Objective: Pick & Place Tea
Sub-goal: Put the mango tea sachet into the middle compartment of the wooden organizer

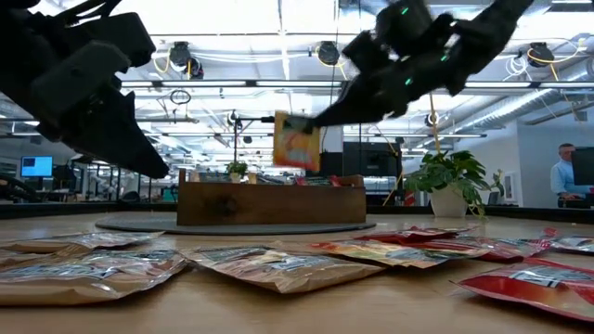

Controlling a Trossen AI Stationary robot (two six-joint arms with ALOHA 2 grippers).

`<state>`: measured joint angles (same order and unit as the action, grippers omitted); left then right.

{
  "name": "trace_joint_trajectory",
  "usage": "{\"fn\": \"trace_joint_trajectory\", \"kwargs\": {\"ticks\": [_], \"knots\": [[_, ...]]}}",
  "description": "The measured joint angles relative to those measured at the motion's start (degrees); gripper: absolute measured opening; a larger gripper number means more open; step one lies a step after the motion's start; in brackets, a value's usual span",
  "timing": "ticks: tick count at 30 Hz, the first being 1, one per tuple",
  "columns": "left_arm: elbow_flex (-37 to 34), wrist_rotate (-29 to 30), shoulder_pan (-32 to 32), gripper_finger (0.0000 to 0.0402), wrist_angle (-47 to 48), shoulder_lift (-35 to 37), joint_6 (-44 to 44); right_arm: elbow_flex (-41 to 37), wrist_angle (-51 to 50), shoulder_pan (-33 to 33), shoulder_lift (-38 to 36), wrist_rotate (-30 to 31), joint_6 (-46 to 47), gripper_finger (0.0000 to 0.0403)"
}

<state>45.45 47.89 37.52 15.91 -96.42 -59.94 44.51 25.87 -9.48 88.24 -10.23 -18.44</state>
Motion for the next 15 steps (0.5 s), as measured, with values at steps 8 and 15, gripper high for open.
{"fn": "trace_joint_trajectory", "kwargs": {"ticks": [8, 15], "knots": [[0.0, 0.1, -0.8, 0.0047, 0.0, 0.0, 2.9, 5.6, 1.2, -1.8, 8.8, -0.6, -0.7, 0.0000], [0.0, 0.1, -1.2, 0.0030, 0.3, 0.0, 3.5, 6.4, -0.4, -1.8, 11.5, -0.8, -1.2, 0.0000]]}}
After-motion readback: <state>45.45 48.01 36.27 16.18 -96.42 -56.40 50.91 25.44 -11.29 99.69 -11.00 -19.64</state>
